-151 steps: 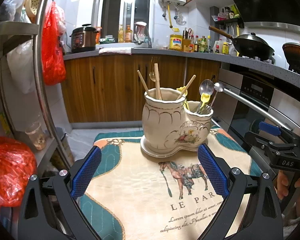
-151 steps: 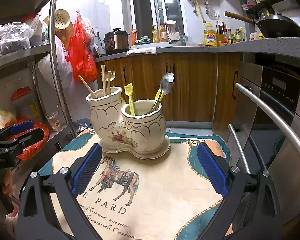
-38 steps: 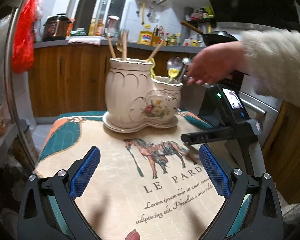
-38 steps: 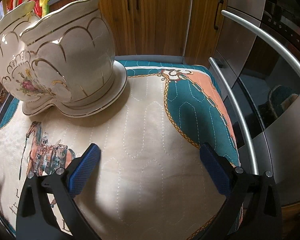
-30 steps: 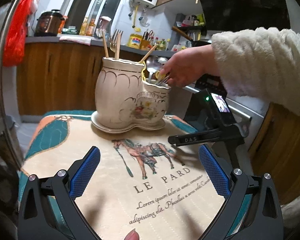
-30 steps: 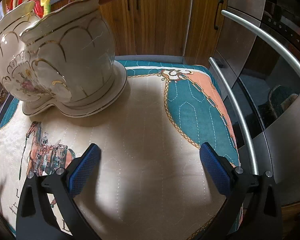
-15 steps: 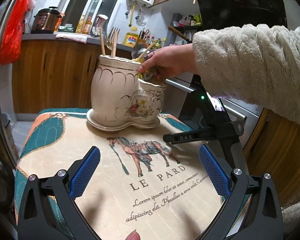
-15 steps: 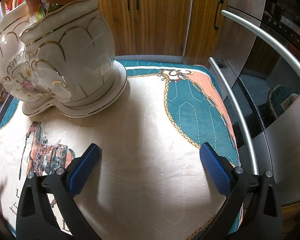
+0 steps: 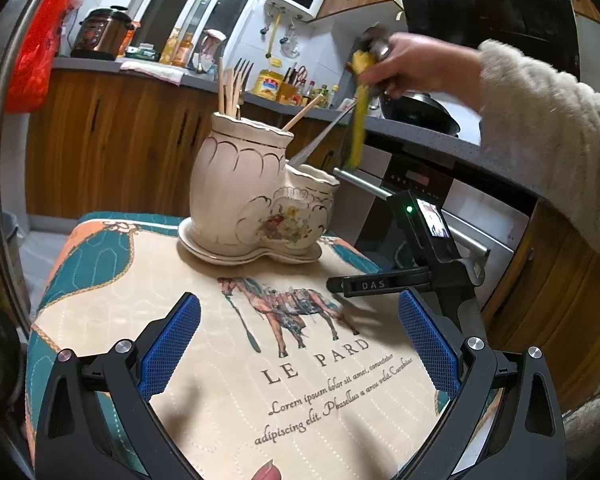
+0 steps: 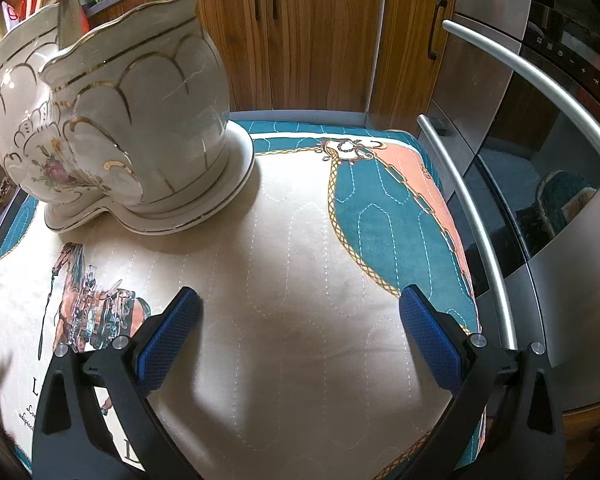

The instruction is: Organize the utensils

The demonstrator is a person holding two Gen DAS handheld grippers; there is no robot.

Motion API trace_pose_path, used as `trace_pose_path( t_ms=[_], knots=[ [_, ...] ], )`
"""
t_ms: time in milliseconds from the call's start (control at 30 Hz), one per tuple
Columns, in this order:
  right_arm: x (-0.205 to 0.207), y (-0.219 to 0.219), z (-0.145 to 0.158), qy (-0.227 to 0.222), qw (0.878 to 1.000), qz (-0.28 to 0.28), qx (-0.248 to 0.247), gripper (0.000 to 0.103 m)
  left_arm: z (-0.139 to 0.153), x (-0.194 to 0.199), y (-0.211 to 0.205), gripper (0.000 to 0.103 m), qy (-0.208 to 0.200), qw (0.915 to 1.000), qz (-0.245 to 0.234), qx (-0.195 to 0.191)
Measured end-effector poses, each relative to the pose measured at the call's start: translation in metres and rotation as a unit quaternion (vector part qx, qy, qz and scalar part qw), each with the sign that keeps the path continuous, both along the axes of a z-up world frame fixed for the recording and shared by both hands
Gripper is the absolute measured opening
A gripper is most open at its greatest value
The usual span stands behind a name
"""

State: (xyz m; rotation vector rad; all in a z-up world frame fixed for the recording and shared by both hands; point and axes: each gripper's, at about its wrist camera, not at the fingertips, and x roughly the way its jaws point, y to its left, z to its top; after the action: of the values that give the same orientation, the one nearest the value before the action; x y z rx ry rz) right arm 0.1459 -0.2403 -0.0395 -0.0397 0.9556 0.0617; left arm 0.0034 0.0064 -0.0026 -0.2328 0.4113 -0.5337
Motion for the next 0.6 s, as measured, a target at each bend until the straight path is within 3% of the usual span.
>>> trace_pose_path(
  t_ms=[100, 367, 600],
  knots=[
    [0.0, 0.001, 0.0, 0.0, 1.0, 0.0, 0.0, 0.099, 0.0, 0.0, 0.004, 0.098, 0.001, 1.0, -0.002, -0.01],
    [0.0, 0.001, 0.0, 0.0, 1.0, 0.0, 0.0, 0.099, -0.003, 0.011, 0.034, 0.098, 0.026, 0.9927, -0.015, -0.117],
    [0.0, 0.001, 0.0, 0.0, 1.0, 0.0, 0.0, 0.099, -0.003, 0.008, 0.033, 0.098, 0.023, 0.9936, -0.006, -0.11]
  ],
)
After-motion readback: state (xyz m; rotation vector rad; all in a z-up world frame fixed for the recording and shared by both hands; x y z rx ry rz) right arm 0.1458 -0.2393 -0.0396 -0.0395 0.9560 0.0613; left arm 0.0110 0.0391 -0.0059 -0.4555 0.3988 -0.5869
